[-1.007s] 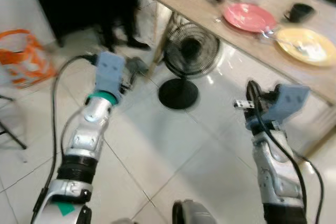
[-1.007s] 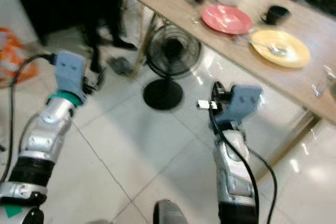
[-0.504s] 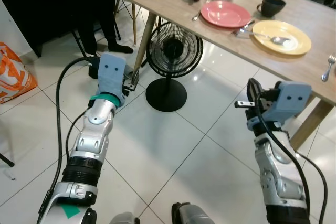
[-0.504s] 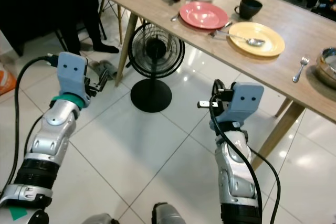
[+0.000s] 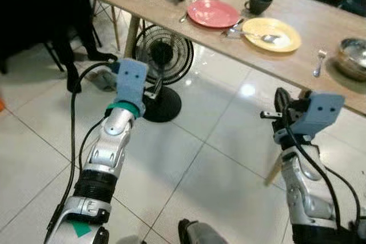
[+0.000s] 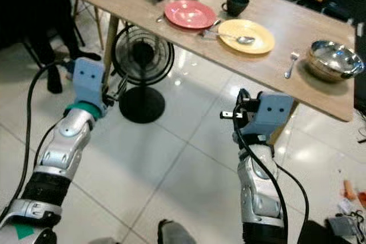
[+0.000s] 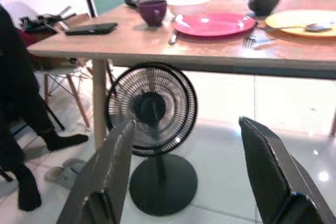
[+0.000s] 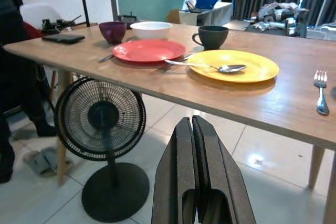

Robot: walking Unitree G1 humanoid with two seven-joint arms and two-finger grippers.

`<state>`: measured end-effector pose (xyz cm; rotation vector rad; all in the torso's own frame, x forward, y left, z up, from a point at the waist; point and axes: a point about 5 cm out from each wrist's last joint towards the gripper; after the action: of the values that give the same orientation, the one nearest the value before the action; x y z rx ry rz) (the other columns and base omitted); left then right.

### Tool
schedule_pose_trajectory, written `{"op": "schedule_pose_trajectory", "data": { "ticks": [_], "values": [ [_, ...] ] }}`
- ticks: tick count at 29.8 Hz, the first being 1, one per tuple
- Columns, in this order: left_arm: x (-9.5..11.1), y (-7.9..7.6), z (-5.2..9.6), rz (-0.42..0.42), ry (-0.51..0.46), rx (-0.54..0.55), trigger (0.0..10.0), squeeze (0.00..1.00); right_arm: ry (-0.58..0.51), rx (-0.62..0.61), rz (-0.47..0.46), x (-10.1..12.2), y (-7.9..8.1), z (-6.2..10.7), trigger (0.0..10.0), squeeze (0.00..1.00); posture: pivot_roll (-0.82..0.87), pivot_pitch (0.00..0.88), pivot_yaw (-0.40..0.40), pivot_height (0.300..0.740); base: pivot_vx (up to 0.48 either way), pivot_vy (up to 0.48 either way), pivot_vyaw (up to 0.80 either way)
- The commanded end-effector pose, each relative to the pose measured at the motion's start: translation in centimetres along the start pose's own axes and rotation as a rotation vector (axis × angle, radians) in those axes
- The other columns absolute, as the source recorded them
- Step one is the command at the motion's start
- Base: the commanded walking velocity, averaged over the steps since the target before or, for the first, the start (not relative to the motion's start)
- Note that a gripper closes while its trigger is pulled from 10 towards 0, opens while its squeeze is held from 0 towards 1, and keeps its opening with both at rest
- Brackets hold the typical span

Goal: Setting the table

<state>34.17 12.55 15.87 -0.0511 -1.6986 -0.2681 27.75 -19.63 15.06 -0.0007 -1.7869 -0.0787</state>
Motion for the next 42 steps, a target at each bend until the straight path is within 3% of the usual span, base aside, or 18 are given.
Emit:
{"op": "schedule_pose_trajectory", "data": {
  "ticks": [1, 5, 16, 35, 42],
  "values": [
    [-0.18, 0.13, 0.15, 0.008, 0.005, 0.011, 10.0, 0.00, 0.009, -0.002, 0.003, -0.18, 0.04, 0.09, 10.0, 0.00, 0.05, 0.000, 0.009, 0.740, 0.000, 0.000, 0.00],
    [-0.15, 0.08, 0.17, 0.012, -0.001, 0.010, 10.0, 0.00, 0.007, -0.001, 0.003, -0.16, 0.06, 0.10, 10.0, 0.00, 0.05, 0.000, 0.009, 0.740, 0.000, 0.000, 0.00],
    [-0.05, -0.05, 0.04, 0.010, -0.004, 0.014, 10.0, 0.00, 0.009, 0.002, -0.008, -0.16, 0.15, 0.12, 10.0, 0.00, 0.05, 0.000, 0.010, 0.740, 0.480, 0.000, 0.00],
    [-0.15, -0.28, 0.20, 0.011, 0.002, 0.009, 10.0, 0.00, 0.030, -0.015, -0.006, -0.38, -0.16, 0.26, 10.0, 0.00, 0.05, 0.000, 0.007, 0.740, 0.480, 0.000, -0.80],
    [-0.18, -0.31, 0.22, 0.012, 0.004, 0.007, 10.0, 0.00, 0.039, -0.033, 0.008, -0.50, -0.39, 0.23, 10.0, 0.00, 0.05, 0.000, 0.006, 0.740, 0.480, 0.000, 0.00]
  ]
}}
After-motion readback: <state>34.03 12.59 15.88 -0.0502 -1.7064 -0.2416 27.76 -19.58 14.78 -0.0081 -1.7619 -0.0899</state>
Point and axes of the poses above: a point about 5 cm out from each wrist's last joint towards the gripper, its own z axis pointing back from the gripper into the wrist, its own x axis along the axis of the wrist's last joint, y = z × x, and after that the axes turned 1 degree about z, right-handed
